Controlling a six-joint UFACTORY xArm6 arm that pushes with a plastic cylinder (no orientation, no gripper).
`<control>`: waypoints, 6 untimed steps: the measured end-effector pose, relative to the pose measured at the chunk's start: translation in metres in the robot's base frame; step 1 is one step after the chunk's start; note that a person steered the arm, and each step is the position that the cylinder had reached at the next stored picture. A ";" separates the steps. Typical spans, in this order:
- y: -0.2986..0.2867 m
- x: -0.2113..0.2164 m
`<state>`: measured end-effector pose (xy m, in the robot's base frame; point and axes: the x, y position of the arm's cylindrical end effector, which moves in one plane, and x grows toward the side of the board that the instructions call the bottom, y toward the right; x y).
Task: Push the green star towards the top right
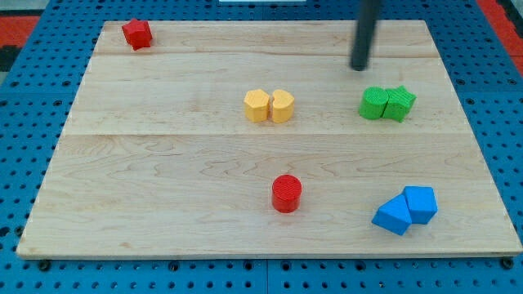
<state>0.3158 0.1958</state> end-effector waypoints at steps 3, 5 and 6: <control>0.018 0.099; -0.097 0.028; -0.093 -0.017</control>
